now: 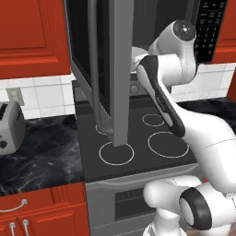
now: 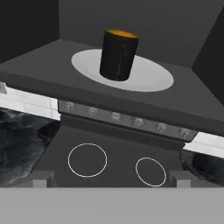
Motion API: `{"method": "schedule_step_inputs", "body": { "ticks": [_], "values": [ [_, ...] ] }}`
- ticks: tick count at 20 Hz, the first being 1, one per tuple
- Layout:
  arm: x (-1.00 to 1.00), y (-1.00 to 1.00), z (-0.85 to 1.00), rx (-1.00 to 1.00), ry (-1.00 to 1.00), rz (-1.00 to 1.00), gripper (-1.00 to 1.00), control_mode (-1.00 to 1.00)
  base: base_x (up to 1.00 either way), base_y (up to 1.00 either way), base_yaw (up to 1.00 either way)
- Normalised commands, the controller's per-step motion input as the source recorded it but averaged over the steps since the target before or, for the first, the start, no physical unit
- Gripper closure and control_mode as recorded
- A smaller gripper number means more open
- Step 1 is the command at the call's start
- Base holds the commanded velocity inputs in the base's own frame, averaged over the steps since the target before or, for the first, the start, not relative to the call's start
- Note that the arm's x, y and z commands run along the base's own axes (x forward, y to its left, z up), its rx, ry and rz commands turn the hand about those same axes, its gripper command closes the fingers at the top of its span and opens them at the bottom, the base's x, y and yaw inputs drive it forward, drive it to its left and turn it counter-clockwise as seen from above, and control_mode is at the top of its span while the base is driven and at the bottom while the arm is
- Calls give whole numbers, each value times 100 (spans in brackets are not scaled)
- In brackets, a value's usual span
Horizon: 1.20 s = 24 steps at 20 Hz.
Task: Pick the mug from the counter and place it inside the microwave. Then close the microwave.
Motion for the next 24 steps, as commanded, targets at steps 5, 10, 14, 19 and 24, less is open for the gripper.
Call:
{"method": "schedule_step_inputs", "body": {
  "ticks": [5,10,14,19,24],
  "values": [
    [-89,-24,1,4,0,-2,-100,-100,0,0,0],
    [-78,-17,5,2,0,-4,-100,-100,0,0,0],
    [-78,-2,7,0,0,-7,-100,-100,0,0,0],
    [-76,-6,3,0,-3,-9,-100,-100,0,0,0],
    [-87,-3,16,0,-9,-7,-100,-100,0,0,0]
  ]
}}
